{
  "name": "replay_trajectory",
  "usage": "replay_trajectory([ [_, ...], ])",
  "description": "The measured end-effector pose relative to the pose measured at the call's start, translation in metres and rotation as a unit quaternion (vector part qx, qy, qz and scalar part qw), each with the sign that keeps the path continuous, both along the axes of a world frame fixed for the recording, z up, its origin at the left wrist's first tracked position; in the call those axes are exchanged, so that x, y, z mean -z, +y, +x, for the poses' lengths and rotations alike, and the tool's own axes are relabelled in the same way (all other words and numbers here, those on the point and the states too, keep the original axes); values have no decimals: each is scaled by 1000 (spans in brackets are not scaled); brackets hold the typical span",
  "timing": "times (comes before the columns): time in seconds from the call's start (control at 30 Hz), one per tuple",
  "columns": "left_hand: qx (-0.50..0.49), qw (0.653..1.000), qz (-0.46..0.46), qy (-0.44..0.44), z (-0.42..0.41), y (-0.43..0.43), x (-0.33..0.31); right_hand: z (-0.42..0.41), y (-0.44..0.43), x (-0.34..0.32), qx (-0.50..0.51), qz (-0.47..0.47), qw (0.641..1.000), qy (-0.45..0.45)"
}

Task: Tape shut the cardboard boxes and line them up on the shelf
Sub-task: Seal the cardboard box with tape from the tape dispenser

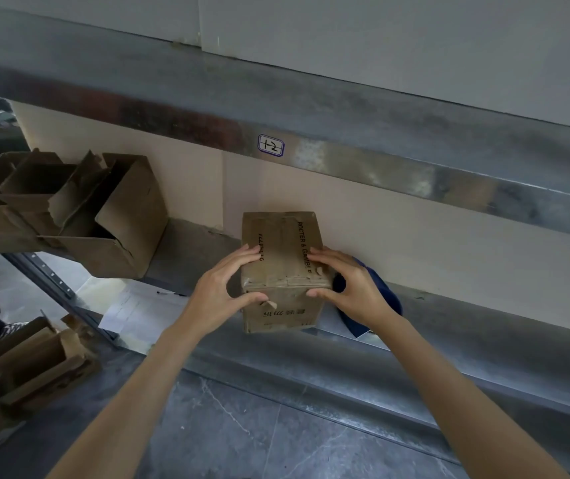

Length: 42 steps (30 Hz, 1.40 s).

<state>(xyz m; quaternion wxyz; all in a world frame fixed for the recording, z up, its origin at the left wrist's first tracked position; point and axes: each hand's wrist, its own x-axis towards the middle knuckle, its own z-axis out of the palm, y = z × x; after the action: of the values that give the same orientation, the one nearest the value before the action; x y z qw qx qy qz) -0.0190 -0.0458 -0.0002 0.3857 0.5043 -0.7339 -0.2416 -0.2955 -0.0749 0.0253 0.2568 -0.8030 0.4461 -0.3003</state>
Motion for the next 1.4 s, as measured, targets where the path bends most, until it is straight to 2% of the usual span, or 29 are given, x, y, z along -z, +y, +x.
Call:
replay_trajectory([
  [0.27, -54, 998, 8, 41, -17, 6, -1, 7, 2, 3, 27, -14, 1000, -1],
  [0.47, -120, 992, -24, 33, -31, 8, 0, 25, 7, 5, 91, -38, 995, 28],
  [0.57, -131, 990, -11, 51, -33, 7, 0, 27, 5, 7, 110, -45, 993, 10],
  [0.77, -71, 992, 37, 101, -21, 6, -2, 23, 4, 7, 94, -29, 995, -5],
  [1.07, -21, 994, 49, 100, -9, 6, -3, 16, 3, 2, 69, -7, 997, -25],
  [1.4, -15, 990, 68, 120, -7, 4, -5, 12, 7, -5, 58, 13, 997, -58],
])
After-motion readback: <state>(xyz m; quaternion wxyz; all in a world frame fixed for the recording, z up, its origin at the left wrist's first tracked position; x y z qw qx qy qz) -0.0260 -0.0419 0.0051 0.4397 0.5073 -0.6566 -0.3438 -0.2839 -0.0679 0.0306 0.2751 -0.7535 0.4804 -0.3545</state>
